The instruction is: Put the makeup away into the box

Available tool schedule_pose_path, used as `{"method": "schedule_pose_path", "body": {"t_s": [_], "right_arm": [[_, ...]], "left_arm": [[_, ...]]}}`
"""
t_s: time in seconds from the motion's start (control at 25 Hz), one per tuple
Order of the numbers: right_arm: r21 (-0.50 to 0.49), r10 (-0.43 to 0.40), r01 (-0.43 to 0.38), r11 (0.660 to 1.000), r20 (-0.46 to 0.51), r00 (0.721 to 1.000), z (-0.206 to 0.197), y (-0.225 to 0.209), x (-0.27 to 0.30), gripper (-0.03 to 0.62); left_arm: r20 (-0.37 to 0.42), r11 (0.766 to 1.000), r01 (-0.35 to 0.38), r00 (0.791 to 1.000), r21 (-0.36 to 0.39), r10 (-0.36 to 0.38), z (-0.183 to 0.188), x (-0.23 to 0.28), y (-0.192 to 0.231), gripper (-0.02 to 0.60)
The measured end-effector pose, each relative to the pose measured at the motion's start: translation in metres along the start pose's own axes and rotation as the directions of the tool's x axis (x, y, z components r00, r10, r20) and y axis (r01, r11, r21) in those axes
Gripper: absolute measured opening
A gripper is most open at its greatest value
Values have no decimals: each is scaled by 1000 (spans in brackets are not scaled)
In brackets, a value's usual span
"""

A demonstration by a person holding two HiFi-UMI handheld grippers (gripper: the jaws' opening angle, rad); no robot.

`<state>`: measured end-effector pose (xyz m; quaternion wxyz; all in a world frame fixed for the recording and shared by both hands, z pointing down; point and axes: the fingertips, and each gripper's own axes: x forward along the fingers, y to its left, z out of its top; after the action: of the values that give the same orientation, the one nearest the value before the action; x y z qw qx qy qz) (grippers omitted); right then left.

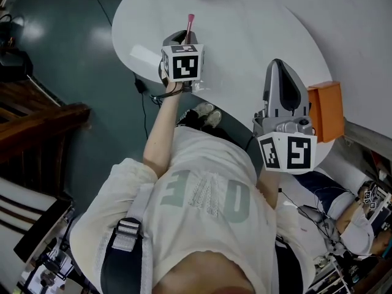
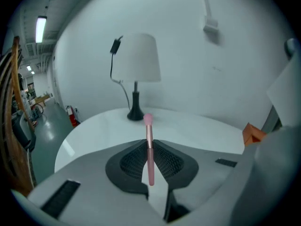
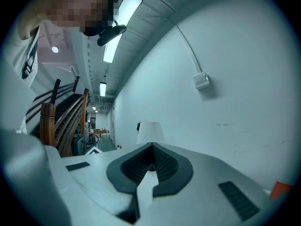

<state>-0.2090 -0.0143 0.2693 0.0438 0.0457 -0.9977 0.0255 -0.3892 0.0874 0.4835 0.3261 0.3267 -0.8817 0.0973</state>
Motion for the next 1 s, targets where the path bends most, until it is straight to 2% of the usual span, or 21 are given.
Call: {"method": "schedule_pose_path", "body": {"t_s": [0.08, 0.12, 0.24, 0.4, 0.52, 0.8, 0.88, 1.0], "right_arm": [[-4, -22, 22, 1000, 29, 999, 7, -4, -4, 5], [-5, -30, 30, 1000, 41, 999, 10, -6, -6, 5], [-5, -44, 45, 999, 63, 997, 15, -10, -12, 5], [0, -82, 82, 997, 102, 991, 17, -34, -30, 5], [3, -113, 113, 994, 125, 986, 20, -46, -43, 5], [0, -155, 156, 988, 134, 979, 26, -41, -56, 5], [2, -180, 182, 983, 138, 974, 31, -33, -60, 5], [18, -235, 234, 972, 136, 963, 27, -43, -72, 5]], "left_arm": [[124, 999, 42, 991, 31, -45, 47, -25, -21, 49], [186, 997, 63, 980, 47, -71, 68, -42, -33, 49], [348, 987, 130, 924, 99, -156, 113, -94, -70, 49], [463, 960, 199, 844, 198, -270, 138, -138, -136, 49], [496, 941, 224, 805, 254, -325, 146, -155, -167, 49], [492, 916, 246, 783, 316, -380, 148, -169, -177, 49], [485, 899, 268, 769, 346, -416, 150, -178, -180, 49], [450, 862, 308, 753, 402, -479, 147, -174, -206, 49]]}}
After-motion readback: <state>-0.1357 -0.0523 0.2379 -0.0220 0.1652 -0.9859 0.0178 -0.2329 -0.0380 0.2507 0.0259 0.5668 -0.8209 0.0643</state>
